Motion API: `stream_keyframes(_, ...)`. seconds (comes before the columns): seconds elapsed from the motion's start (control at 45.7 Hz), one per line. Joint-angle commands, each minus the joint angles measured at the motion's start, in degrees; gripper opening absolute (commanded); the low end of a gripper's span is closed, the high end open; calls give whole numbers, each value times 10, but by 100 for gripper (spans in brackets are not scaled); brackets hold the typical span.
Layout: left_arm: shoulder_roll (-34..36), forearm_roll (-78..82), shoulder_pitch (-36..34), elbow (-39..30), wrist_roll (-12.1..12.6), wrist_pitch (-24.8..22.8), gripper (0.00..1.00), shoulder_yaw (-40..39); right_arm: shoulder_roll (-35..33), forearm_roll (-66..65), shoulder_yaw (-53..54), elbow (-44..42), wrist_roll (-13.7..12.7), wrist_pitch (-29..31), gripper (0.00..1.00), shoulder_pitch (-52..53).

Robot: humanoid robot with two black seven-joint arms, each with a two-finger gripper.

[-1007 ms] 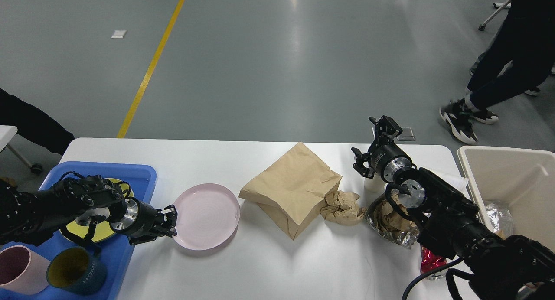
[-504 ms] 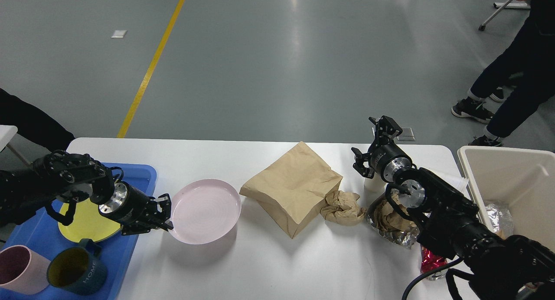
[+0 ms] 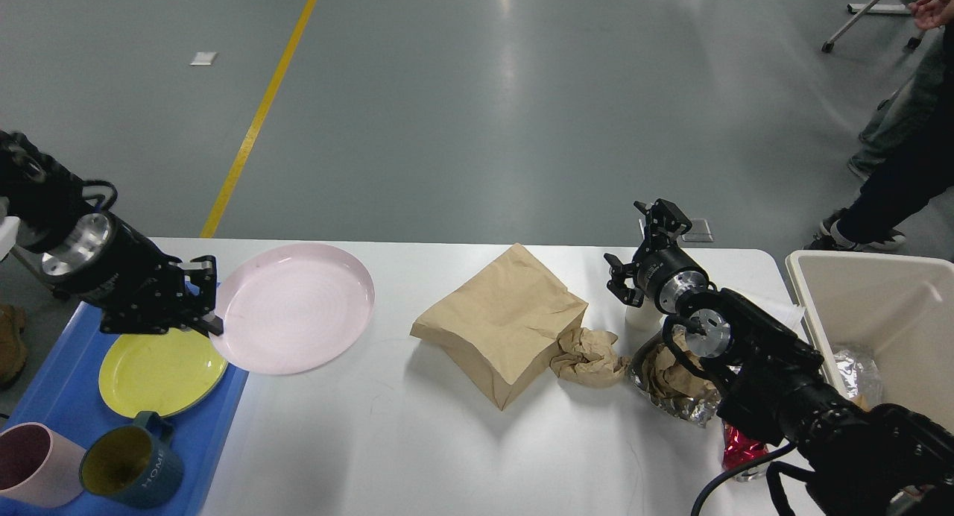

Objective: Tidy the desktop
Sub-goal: 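Lift the pink plate with the left gripper over the tray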

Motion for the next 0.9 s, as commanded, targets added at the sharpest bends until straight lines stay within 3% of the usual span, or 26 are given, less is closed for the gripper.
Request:
stream_keyframes(0.0, -18, 0, -132, -27, -7, -85, 0, 65, 0, 0, 0, 0, 0, 0, 100, 0)
stream_keyframes(0.197, -37, -1, -290, -26, -9, -88, 0, 126, 0, 0, 0, 0, 0, 0, 100, 0)
stream_keyframes(0.372, -50, -1, -349, -24, -16, -88, 0, 146, 0, 0, 0, 0, 0, 0, 100, 0)
stream_keyframes(0.613, -14, 0, -286, -8, -18, -88, 0, 198, 0, 0, 0, 0, 0, 0, 100, 0)
stream_keyframes(0.876, 66, 6, -102, 127, -13, -88, 0, 182, 0, 0, 0, 0, 0, 0, 100, 0)
